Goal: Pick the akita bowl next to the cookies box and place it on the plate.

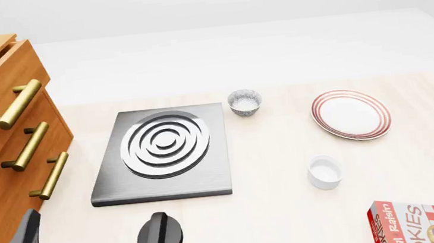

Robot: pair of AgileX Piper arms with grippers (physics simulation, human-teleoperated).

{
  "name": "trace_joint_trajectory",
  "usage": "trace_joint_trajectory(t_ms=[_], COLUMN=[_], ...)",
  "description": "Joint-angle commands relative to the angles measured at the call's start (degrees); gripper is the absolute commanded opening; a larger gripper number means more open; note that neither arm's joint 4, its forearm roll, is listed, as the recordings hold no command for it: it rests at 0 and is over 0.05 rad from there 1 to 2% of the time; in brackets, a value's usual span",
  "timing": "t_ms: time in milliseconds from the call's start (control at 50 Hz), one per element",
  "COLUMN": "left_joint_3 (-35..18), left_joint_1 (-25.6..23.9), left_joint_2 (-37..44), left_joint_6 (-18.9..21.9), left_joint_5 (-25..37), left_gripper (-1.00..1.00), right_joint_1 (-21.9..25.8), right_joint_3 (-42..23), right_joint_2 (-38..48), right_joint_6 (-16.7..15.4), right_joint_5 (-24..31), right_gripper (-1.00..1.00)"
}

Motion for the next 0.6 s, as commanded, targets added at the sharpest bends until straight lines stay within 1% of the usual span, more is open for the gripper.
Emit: trace_joint_trajectory(t_ms=[20, 60, 100, 200, 220, 260, 320, 340, 360, 420, 500, 560, 600], left_joint_3=[0.0, 0.0, 0.0, 0.0, 0.0, 0.0, 0.0, 0.0, 0.0, 0.0, 0.0, 0.0, 0.0], left_joint_1=[0.0, 0.0, 0.0, 0.0, 0.0, 0.0, 0.0, 0.0, 0.0, 0.0, 0.0, 0.0, 0.0], left_joint_2=[0.0, 0.0, 0.0, 0.0, 0.0, 0.0, 0.0, 0.0, 0.0, 0.0, 0.0, 0.0, 0.0], left_joint_6=[0.0, 0.0, 0.0, 0.0, 0.0, 0.0, 0.0, 0.0, 0.0, 0.0, 0.0, 0.0, 0.0], left_joint_5=[0.0, 0.0, 0.0, 0.0, 0.0, 0.0, 0.0, 0.0, 0.0, 0.0, 0.0, 0.0, 0.0], left_gripper=[1.0, 1.0, 1.0, 1.0, 1.0, 1.0, 1.0, 1.0, 1.0, 1.0, 1.0, 1.0, 1.0], right_joint_1=[0.0, -0.5, -0.1, 0.7, 1.0, 3.6, 3.8, 6.2, 6.2, 9.0, 9.1, 10.8, 11.0], right_joint_3=[-0.6, -0.2, 1.4, 2.0, 2.3, 3.7, 3.1, 5.2, 5.3, 7.5, 7.3, 9.4, 9.6], right_joint_2=[-1.2, -1.2, -1.6, -2.2, -2.3, -3.3, -3.1, -4.0, -4.0, -4.8, -4.1, -4.4, -4.4], right_joint_6=[4.1, 5.0, 7.3, 8.7, 9.3, 11.4, 11.3, 14.3, 14.3, 17.6, 17.0, 19.4, 19.8], right_joint_5=[2.2, 1.9, 1.1, 0.4, 0.4, -0.5, -0.2, -1.4, -1.4, -3.2, -3.4, -5.2, -5.7], right_gripper=[-1.0, -1.0, -1.0, -1.0, -1.0, -1.0, -1.0, -1.0, -1.0, -1.0, -1.0, -1.0, -1.0])
